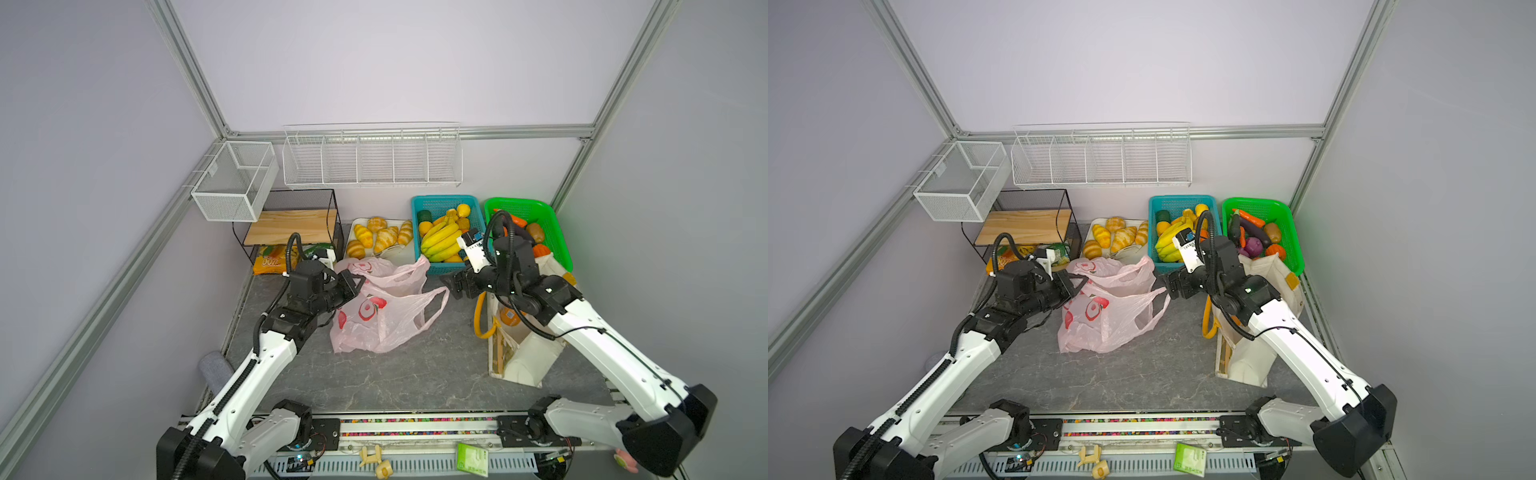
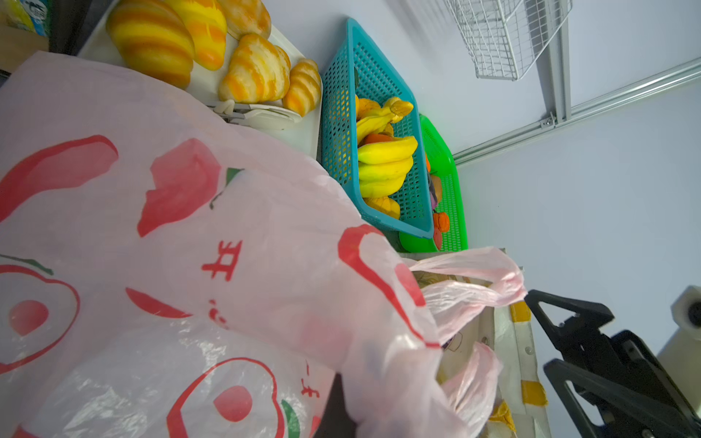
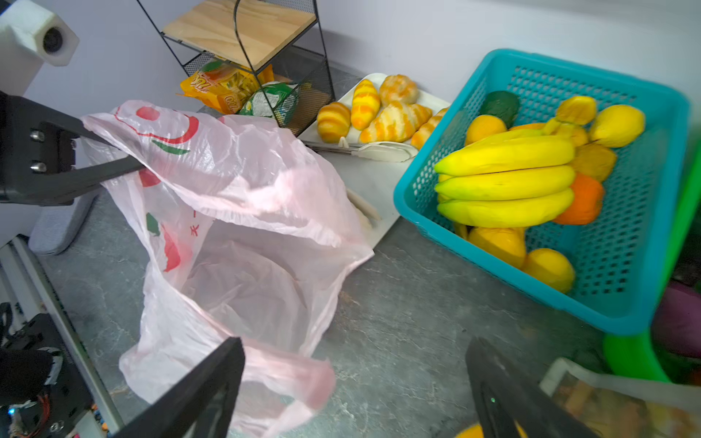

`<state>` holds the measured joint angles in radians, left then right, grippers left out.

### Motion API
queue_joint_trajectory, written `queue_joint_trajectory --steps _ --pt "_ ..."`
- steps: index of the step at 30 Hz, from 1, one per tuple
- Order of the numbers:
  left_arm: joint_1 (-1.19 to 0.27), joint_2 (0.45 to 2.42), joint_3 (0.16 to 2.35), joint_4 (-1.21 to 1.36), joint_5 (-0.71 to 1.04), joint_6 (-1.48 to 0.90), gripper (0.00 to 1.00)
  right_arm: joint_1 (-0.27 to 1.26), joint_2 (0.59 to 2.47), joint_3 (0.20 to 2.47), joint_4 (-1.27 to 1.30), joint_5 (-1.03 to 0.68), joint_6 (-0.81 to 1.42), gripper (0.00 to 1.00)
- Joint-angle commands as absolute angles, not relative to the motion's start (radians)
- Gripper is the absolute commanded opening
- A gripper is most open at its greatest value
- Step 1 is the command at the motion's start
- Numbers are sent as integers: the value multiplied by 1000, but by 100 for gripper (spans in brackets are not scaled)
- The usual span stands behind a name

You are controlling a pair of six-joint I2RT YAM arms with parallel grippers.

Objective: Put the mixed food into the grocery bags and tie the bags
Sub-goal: 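Release the bag and reach the right gripper to the teal basket while left holds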

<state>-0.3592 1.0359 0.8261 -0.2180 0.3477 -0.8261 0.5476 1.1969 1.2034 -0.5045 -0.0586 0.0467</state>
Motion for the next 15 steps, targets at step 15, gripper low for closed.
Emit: queue_joint_trajectory --steps 15 --pt "-354 1091 846 -115 408 -756 0 155 1533 1599 -684 210 14 95"
